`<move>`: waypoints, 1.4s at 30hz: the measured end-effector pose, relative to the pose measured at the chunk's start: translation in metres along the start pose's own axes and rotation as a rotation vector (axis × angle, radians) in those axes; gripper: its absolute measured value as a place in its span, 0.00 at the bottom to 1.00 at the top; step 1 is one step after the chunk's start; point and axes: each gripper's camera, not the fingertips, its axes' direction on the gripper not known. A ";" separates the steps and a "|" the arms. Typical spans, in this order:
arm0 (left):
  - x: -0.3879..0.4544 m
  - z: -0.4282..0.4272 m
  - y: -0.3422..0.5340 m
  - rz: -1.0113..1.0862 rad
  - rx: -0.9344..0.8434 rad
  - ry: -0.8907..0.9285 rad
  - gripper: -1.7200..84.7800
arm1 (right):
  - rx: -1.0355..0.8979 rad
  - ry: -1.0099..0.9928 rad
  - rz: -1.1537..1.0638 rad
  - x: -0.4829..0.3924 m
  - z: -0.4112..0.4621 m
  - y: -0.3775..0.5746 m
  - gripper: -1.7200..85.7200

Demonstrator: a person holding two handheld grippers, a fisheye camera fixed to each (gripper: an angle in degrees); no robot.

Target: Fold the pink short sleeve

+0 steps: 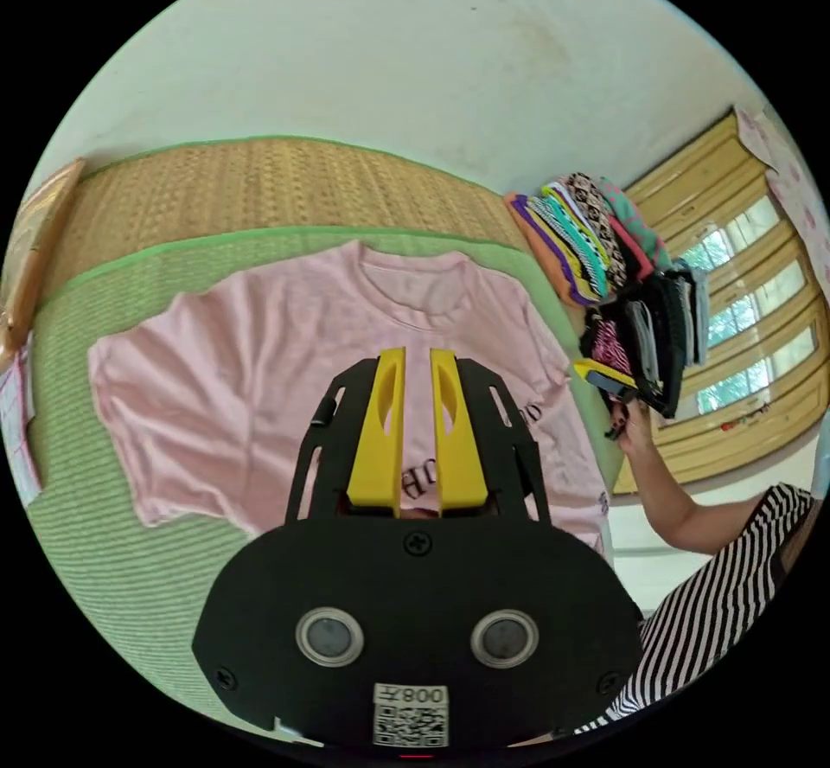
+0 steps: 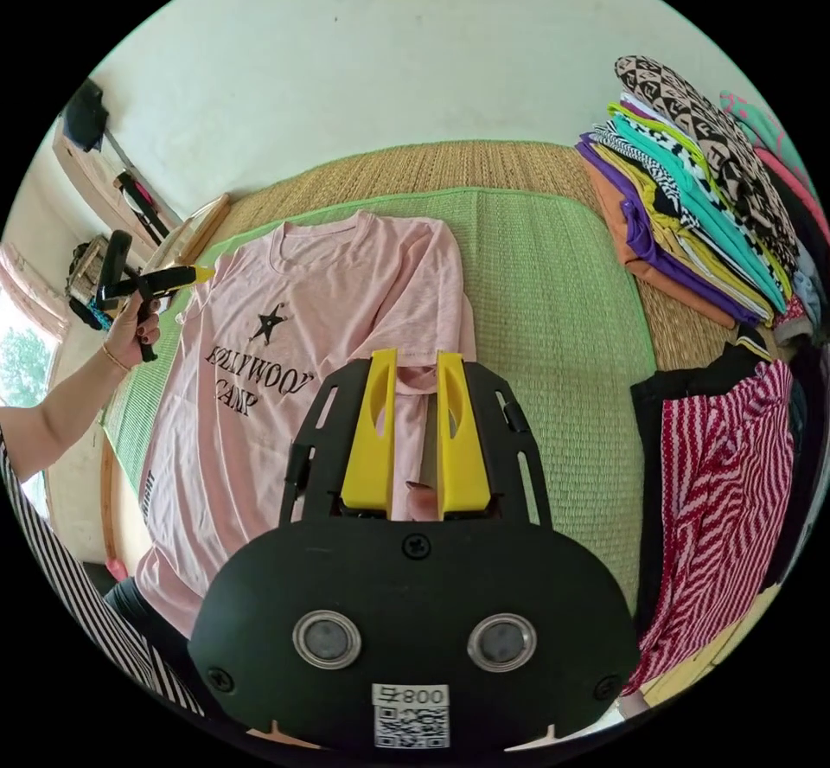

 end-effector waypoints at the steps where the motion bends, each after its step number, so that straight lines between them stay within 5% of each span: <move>1: 0.017 0.017 -0.003 0.056 -0.038 0.059 0.09 | -0.006 0.000 -0.042 -0.009 0.004 -0.003 0.11; 14: 0.079 0.099 -0.049 0.239 -0.186 0.208 0.08 | -0.036 0.336 -0.367 -0.070 0.034 -0.008 0.12; 28: 0.069 0.114 -0.072 0.237 -0.212 0.250 0.06 | -0.083 0.284 -0.217 -0.031 0.051 -0.045 0.03; 37: 0.053 0.098 -0.085 0.209 -0.139 0.278 0.05 | 0.056 0.365 -0.226 0.006 -0.020 -0.105 0.02; 42: 0.046 0.100 -0.090 0.195 -0.142 0.259 0.05 | -0.081 0.381 -0.134 0.073 0.000 -0.162 0.03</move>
